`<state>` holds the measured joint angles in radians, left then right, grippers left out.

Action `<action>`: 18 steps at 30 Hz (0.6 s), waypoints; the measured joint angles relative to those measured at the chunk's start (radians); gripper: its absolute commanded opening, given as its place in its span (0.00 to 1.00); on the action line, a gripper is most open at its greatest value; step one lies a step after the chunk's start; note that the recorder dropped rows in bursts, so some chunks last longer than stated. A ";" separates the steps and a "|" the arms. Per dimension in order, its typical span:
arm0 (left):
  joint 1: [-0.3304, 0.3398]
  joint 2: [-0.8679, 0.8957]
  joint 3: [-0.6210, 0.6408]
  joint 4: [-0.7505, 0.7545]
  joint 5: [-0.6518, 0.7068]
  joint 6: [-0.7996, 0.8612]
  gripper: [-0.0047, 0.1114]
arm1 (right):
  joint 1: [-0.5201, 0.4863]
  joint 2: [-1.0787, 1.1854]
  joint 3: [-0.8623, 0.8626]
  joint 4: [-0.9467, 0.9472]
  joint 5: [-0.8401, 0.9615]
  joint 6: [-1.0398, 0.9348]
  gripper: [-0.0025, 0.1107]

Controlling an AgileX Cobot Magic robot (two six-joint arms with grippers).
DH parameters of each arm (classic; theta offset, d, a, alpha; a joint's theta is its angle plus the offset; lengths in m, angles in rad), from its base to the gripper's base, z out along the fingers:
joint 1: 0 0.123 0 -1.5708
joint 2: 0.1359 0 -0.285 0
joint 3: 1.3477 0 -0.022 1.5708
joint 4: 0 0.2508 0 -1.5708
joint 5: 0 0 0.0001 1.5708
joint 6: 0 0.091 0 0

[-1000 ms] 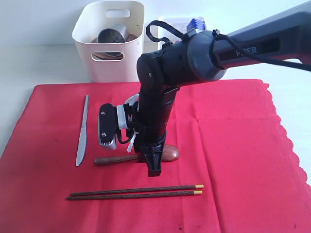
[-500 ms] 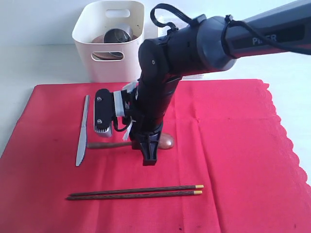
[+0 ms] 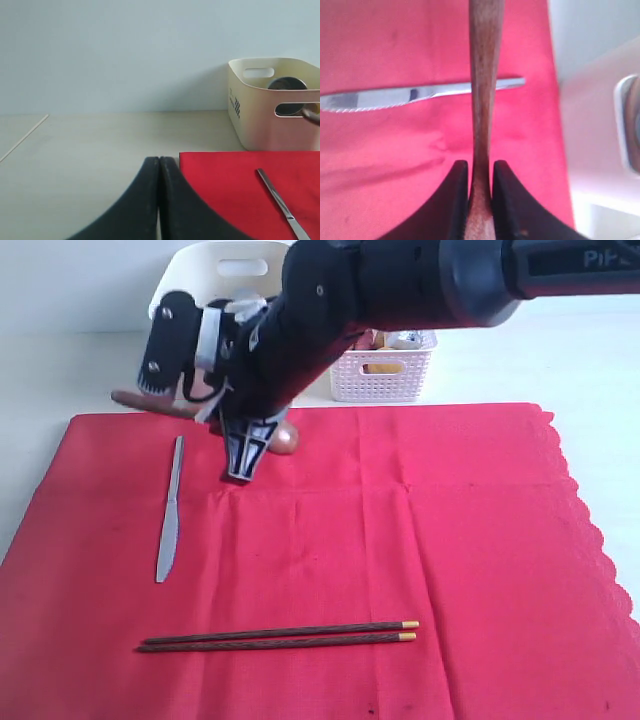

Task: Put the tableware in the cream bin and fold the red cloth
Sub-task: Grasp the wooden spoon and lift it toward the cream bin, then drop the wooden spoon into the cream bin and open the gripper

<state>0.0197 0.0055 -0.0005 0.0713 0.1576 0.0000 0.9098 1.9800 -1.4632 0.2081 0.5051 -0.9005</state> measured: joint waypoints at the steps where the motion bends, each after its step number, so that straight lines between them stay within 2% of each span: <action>1: 0.000 0.000 0.000 0.000 0.000 0.000 0.04 | -0.004 0.000 -0.020 0.007 -0.022 0.006 0.02; 9: 0.000 0.000 0.000 0.000 0.000 0.000 0.04 | -0.077 0.000 -0.141 0.140 -0.304 0.030 0.02; 14: 0.000 0.000 0.000 0.000 0.000 0.000 0.04 | -0.126 0.021 -0.215 0.280 -0.426 0.034 0.02; 18: 0.000 0.000 0.000 0.000 0.000 0.000 0.04 | -0.141 0.085 -0.282 0.322 -0.492 0.034 0.02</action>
<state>0.0197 0.0055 -0.0005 0.0713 0.1576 0.0000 0.7691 2.0651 -1.7448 0.5301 0.0131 -0.8669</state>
